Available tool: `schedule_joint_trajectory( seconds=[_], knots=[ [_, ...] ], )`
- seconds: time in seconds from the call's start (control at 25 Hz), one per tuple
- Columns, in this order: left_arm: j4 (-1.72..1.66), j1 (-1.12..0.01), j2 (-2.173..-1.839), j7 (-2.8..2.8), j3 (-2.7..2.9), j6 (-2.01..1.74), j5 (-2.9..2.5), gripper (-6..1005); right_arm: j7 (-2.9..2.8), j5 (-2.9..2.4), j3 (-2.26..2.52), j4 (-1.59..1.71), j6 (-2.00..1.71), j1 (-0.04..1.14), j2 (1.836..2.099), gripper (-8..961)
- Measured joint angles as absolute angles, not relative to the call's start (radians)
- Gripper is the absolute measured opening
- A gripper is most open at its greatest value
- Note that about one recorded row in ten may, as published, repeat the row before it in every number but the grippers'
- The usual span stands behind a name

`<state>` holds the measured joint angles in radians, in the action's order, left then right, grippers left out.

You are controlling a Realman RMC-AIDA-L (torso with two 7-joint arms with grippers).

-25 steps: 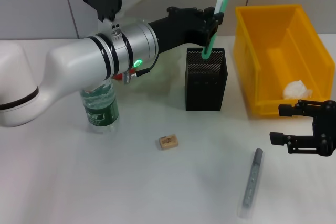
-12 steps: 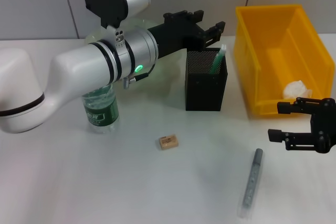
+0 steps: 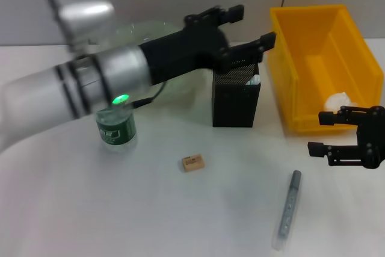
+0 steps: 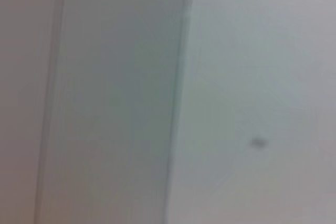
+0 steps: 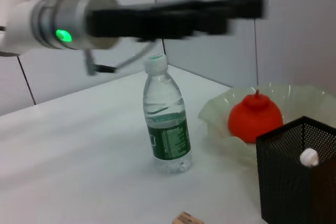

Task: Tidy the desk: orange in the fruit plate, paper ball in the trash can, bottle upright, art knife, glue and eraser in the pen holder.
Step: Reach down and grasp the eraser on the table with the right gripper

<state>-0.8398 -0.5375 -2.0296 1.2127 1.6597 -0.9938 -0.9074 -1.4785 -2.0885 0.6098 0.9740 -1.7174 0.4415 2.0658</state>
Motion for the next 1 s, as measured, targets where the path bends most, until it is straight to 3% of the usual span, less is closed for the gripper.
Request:
schedule_joint_trajectory(
  seconds=[0.2, 0.44, 0.76, 1.0],
  knots=[
    [-0.988, -0.381, -2.016, 1.312, 1.507, -1.211, -1.105, 834, -1.612, -2.101, 0.732, 1.085, -1.720, 0.452, 2.067, 777],
    [-0.982, -0.292, -2.011, 1.366, 1.278, -1.520, -1.296, 834, -1.862, -2.240, 0.895, 1.244, -1.719, 0.533, 2.067, 776],
    [-0.947, -0.209, -2.017, 1.308, 1.083, -1.726, -1.522, 833, -2.182, -2.486, 1.149, 1.285, -1.720, 0.781, 2.074, 777],
    [-0.887, -0.181, -2.018, 1.258, 0.982, -1.794, -1.576, 833, -2.323, -2.600, 1.321, 1.094, -1.658, 1.005, 2.079, 770]
  ],
)
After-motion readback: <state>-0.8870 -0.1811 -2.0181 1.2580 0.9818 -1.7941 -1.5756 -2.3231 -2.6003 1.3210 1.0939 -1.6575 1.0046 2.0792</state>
